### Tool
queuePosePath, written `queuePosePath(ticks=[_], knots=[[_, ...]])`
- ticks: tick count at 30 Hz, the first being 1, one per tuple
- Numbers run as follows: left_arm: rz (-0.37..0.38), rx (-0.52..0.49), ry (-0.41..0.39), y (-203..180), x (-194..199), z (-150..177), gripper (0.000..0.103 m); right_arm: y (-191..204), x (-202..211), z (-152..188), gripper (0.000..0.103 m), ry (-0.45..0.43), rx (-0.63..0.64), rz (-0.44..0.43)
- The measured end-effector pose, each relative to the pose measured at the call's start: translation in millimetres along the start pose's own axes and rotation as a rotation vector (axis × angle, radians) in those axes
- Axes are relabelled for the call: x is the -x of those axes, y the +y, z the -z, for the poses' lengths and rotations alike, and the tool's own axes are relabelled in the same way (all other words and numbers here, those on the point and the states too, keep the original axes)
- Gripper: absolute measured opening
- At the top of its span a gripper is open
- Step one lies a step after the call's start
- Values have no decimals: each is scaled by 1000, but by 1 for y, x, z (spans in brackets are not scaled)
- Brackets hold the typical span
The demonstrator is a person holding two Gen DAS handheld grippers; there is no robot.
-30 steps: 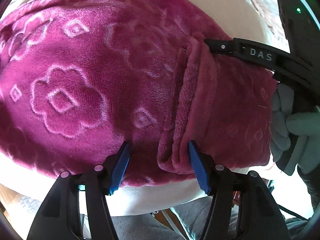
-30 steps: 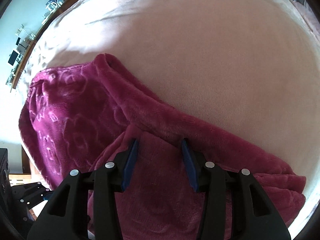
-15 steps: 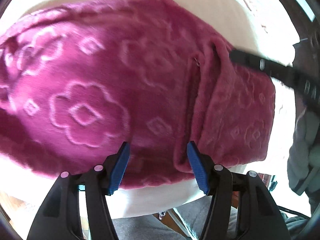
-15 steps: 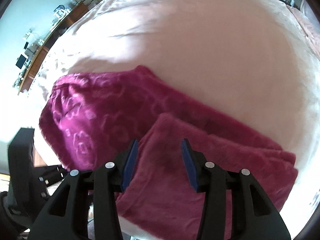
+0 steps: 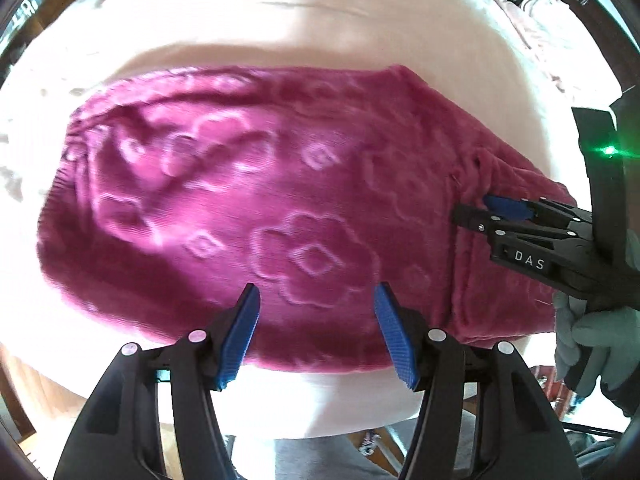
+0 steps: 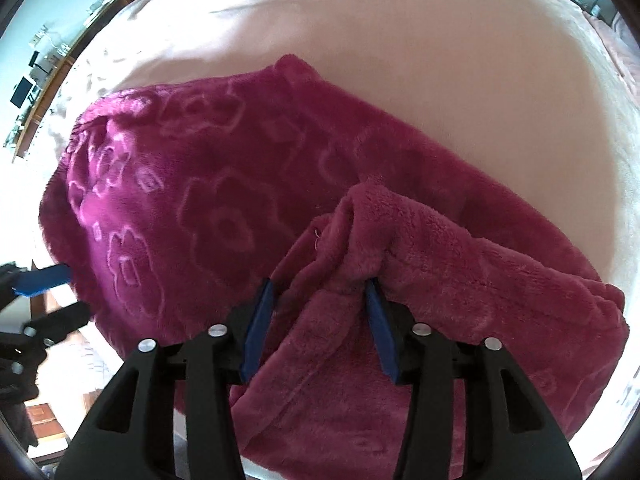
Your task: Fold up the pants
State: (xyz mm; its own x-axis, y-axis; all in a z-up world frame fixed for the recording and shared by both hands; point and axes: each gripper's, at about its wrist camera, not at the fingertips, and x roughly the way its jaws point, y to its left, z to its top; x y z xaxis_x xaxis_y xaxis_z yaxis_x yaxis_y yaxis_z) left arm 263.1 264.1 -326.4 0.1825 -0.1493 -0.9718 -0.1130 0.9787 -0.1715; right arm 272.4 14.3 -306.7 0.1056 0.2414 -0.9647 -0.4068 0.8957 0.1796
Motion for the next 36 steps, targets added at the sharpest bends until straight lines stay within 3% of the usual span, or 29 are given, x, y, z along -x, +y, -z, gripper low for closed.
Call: queuePosePath(ticks=[9,15,26,32,36], knots=[[-69,-10,-28,35,18,-6,60,23,-12,-2,65,8,2,92],[-119,-1,-66,59,22,-9,60,40,-7,-5,65,11,-25,135],[-175,72,-85,123,23,-28,60,82,28,-26,65,-75,-28,220],[-158,172,-119,168,25,-29,60,115,21,-37,65,-67,39,195],[-132,276,-146,205,23,-23,69,128,14,-38,65,-53,43,183]])
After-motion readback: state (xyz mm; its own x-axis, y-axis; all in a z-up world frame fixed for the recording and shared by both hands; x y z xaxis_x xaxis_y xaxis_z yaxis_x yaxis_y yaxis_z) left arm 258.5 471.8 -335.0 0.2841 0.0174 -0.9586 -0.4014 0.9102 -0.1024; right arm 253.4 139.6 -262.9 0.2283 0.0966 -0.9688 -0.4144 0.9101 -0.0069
